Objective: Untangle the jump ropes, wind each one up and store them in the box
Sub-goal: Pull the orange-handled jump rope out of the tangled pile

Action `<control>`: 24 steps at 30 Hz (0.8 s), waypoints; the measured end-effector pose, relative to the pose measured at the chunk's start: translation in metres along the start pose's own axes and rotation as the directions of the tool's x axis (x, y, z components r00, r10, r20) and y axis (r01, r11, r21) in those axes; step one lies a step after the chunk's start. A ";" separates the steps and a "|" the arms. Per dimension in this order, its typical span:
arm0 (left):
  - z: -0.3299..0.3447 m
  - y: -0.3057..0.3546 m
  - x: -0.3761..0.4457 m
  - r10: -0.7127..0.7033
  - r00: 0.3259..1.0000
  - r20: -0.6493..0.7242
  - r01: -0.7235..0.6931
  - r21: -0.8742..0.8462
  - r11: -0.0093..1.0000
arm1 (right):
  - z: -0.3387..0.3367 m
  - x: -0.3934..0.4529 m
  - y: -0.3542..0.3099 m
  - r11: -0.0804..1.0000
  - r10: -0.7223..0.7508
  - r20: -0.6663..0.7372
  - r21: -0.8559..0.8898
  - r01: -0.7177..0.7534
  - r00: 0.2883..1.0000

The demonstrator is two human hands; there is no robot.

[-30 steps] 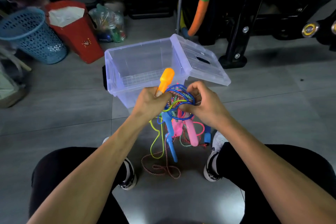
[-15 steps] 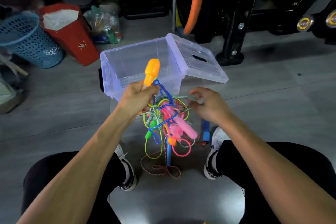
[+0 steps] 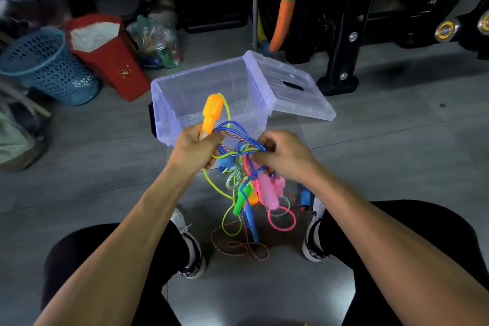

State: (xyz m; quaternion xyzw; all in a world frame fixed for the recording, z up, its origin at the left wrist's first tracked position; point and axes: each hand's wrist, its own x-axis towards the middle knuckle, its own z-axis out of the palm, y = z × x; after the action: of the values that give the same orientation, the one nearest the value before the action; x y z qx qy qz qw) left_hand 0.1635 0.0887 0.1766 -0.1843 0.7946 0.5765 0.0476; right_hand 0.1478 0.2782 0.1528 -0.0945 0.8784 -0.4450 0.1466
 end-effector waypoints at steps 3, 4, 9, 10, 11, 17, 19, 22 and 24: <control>0.003 -0.009 0.006 0.015 0.998 -0.067 -0.010 0.080 0.997 | -0.010 -0.007 -0.006 0.975 0.033 0.026 0.218 -0.038 0.999; 0.003 -0.010 0.007 0.039 0.995 -0.087 -0.031 0.093 0.995 | -0.014 -0.007 -0.006 0.961 0.071 0.124 0.257 -0.101 0.990; 0.001 -0.010 0.011 0.127 0.983 -0.133 -0.111 0.120 0.987 | -0.021 -0.003 0.007 0.987 0.138 0.408 0.021 -0.161 0.902; 0.002 -0.009 0.010 0.129 0.986 -0.107 -0.114 0.140 0.984 | -0.021 -0.004 0.005 0.990 0.136 0.414 -0.030 -0.137 0.900; 0.002 -0.009 0.009 0.126 0.989 -0.077 -0.112 0.161 0.980 | -0.021 -0.005 0.004 0.991 0.133 0.411 -0.061 -0.118 0.902; -0.001 -0.018 0.012 0.142 0.987 -0.070 -0.113 0.322 0.940 | -0.031 -0.007 -0.004 0.989 0.124 0.393 -0.128 -0.080 0.911; -0.001 -0.017 0.011 0.179 0.983 -0.044 -0.154 0.340 0.928 | -0.029 -0.008 -0.002 0.983 0.089 0.349 -0.183 -0.025 0.933; 0.006 -0.011 0.001 0.192 0.979 0.075 -0.206 0.305 0.930 | -0.025 -0.008 0.002 0.899 -0.031 0.183 -0.425 0.108 0.983; 0.014 -0.009 -0.007 0.161 0.977 0.143 -0.195 0.268 0.944 | -0.021 -0.006 0.004 0.929 -0.047 0.152 -0.358 0.099 0.987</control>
State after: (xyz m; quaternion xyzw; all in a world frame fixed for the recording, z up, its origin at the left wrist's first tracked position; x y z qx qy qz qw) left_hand 0.1713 0.1014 0.1656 -0.0683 0.8773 0.4701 0.0681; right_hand 0.1460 0.2983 0.1623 -0.1838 0.9289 -0.2719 0.1716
